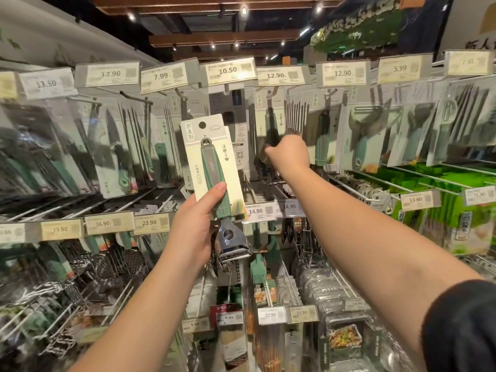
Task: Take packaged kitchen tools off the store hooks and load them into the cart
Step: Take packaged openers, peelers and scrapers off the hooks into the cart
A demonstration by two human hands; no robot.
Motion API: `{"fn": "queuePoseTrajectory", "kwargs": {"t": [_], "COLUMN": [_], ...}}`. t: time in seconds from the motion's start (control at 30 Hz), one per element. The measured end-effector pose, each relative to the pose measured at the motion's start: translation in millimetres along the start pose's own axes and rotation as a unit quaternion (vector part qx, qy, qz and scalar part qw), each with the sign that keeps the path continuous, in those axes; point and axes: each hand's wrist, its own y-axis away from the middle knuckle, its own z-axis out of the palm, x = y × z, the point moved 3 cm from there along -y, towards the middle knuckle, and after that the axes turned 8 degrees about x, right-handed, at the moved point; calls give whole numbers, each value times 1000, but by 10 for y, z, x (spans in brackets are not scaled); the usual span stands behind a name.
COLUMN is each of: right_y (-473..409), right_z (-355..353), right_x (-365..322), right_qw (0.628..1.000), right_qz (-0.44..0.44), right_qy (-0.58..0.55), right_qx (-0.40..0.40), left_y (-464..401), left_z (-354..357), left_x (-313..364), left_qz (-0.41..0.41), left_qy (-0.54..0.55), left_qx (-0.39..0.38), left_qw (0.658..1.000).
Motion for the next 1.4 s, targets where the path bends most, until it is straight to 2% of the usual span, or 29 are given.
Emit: {"fn": "queuePoseTrajectory", "kwargs": {"t": [0.17, 0.33, 0.57, 0.67, 0.77, 0.93, 1.03, 1.13, 1.27, 1.4], "right_y": [-90, -139, -88, 62, 487, 1658, 2037, 2138, 2147, 2167], "right_z": [84, 162, 206, 57, -244, -601, -591, -534, -528, -533], "right_x": [-19, -81, -24, 0, -29, 134, 241, 308, 351, 384], "right_qw": [999, 998, 999, 999, 990, 956, 950, 956, 970, 980], "right_qz": [5, 28, 38, 40, -1, -32, -55, -88, -111, -96], "right_qy": [52, 52, 26, -27, -137, -254, -240, -193, -147, -123], "right_qx": [-10, -38, -18, -21, -25, -143, -189, -200, -158, -121], "left_y": [22, 60, 58, 71, 74, 69, 83, 112, 156, 177], "left_z": [-51, -66, -84, -66, -65, -75, -57, -19, 55, 100], "left_x": [9, 30, 24, -1, -60, -259, -429, -587, -744, -864], "left_qz": [-2, 1, 4, 0, -8, -19, -44, -54, -63, -70], "left_qy": [-1, -5, -6, -10, -3, -22, -19, -22, -33, -39], "left_qx": [-4, -5, -1, 1, 2, 4, 2, -4, -10, -15], "left_qw": [1000, 1000, 1000, 1000, 1000, 1000, 999, 998, 997, 997]}}
